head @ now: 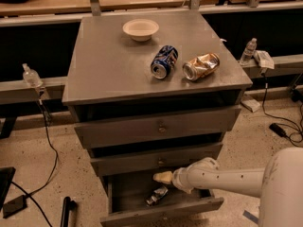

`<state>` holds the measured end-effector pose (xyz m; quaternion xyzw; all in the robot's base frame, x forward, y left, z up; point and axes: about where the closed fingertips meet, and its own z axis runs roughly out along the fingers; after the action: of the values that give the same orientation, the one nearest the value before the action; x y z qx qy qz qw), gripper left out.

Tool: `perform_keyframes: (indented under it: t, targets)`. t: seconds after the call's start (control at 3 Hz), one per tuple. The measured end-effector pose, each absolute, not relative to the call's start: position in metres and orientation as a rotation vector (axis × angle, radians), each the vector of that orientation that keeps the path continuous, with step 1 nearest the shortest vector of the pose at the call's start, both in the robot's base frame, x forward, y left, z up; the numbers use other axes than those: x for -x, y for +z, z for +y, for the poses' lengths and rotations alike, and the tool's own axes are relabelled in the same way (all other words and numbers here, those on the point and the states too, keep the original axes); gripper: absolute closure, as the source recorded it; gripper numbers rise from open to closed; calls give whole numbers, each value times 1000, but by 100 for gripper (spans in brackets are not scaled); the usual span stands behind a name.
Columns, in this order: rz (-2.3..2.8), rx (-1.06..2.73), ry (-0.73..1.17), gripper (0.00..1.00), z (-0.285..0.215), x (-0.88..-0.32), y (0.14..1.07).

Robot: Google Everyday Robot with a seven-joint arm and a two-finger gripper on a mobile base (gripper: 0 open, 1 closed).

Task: Pick redbull can from bottom drawer and place on counter

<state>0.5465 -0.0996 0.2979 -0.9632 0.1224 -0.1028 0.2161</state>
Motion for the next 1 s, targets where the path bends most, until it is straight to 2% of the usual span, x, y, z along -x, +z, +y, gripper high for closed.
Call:
perform_keyframes:
  t: [0.67, 1.0]
  targets:
    - [296, 2652, -262, 0, -92, -543, 292]
    - [273, 2584, -176, 0, -70, -540, 266]
